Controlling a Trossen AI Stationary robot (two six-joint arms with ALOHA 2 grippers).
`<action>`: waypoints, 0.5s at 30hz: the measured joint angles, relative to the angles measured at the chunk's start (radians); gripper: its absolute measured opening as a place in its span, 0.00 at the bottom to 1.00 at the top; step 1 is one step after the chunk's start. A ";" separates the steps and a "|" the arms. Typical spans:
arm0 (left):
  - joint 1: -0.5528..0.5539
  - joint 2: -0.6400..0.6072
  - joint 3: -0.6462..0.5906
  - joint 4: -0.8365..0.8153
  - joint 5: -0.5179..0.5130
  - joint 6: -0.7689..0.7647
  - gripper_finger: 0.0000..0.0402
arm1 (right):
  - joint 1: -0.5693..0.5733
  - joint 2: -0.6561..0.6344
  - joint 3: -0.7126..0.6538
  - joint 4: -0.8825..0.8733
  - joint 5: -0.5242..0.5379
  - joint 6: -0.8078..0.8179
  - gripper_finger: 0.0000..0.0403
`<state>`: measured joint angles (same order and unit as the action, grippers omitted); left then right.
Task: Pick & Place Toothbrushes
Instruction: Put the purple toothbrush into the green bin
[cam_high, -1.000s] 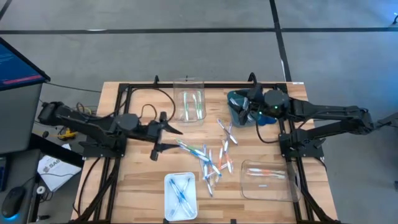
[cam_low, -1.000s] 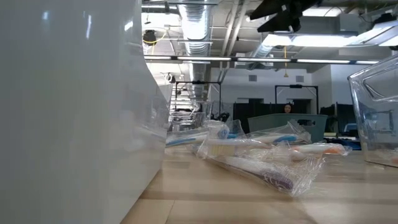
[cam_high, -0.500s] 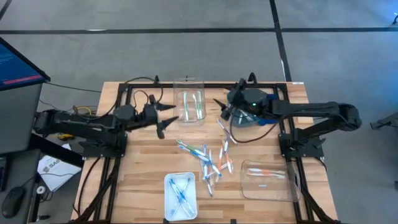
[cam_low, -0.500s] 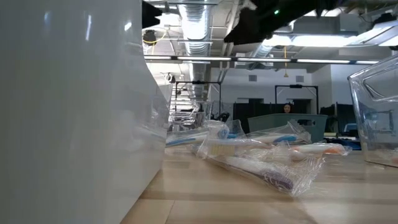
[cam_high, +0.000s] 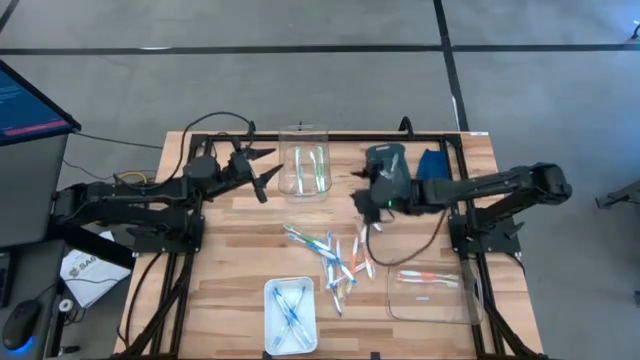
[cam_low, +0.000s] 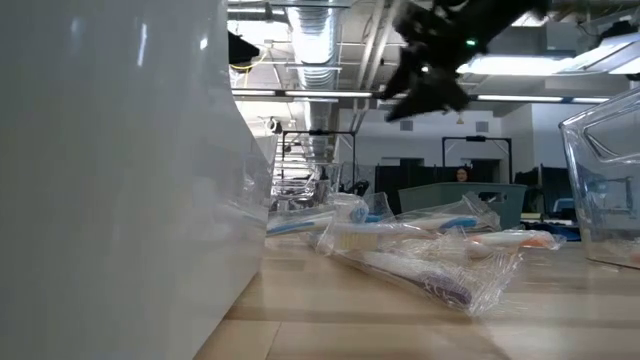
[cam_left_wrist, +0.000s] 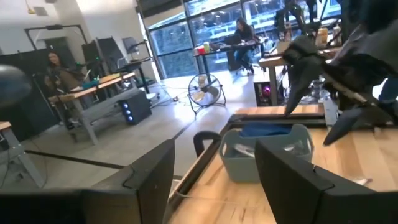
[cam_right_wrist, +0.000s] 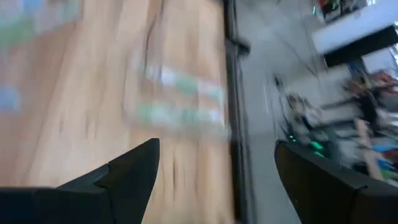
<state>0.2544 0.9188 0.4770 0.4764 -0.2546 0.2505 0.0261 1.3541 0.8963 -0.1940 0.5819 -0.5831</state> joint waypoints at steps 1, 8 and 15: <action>0.003 0.000 -0.004 0.002 0.000 0.001 0.54 | 0.028 0.000 0.003 -0.057 0.062 0.000 0.77; 0.017 0.000 -0.013 0.036 0.001 0.002 0.54 | 0.181 0.024 0.101 -0.421 0.446 0.113 0.77; 0.017 0.000 -0.013 0.042 0.001 0.000 0.54 | 0.229 0.016 0.186 -0.452 0.573 0.135 0.77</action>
<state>0.2710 0.9188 0.4641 0.5187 -0.2535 0.2508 0.2555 1.3700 1.0824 -0.6464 1.1553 -0.4486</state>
